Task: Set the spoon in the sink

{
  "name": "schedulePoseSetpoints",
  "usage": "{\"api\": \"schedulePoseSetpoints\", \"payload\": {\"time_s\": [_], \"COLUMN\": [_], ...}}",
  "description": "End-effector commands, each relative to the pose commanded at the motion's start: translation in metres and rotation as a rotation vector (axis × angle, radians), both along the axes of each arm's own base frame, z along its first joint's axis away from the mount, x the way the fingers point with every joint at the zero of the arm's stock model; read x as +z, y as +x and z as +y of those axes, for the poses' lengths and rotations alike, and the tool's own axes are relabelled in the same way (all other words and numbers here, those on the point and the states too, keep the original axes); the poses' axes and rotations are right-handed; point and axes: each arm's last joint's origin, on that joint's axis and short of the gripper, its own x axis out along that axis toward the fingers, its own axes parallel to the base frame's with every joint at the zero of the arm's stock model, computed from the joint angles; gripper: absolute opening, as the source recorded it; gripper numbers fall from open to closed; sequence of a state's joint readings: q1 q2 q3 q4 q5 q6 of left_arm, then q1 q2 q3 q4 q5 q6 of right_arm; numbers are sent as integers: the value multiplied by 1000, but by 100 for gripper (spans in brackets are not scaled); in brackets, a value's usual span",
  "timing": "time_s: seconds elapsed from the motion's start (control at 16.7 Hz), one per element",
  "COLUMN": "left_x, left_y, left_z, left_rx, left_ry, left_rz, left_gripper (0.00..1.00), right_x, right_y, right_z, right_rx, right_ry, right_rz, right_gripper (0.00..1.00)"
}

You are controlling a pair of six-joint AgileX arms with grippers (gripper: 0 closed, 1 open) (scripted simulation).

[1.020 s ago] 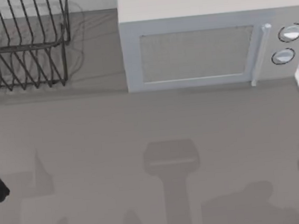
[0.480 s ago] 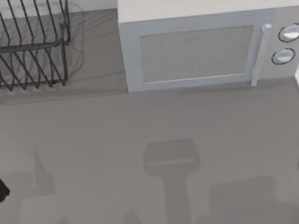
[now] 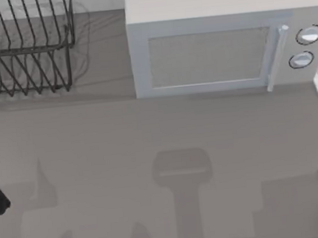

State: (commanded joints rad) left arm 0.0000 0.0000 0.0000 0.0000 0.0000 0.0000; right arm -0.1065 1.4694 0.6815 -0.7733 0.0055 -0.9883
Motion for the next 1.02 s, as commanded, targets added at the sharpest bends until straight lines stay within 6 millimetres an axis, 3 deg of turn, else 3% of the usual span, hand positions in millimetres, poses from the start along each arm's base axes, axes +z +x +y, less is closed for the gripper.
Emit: {"api": "schedulePoseSetpoints", "payload": {"time_s": [0.24,0.54,1.02], "left_x": [0,0,0], "left_y": [0,0,0], "left_z": [0,0,0], "left_rx": [0,0,0], "left_ry": [0,0,0], "left_rz": [0,0,0], "left_gripper": [100,100,100], "right_x": [-34,-39,-39], "right_y": [-5,-7,-7], "right_z": [0,0,0], "right_rx": [0,0,0], "right_ry": [1,1,1], "right_rz": [7,11,11], "right_gripper": [100,100,40]}}
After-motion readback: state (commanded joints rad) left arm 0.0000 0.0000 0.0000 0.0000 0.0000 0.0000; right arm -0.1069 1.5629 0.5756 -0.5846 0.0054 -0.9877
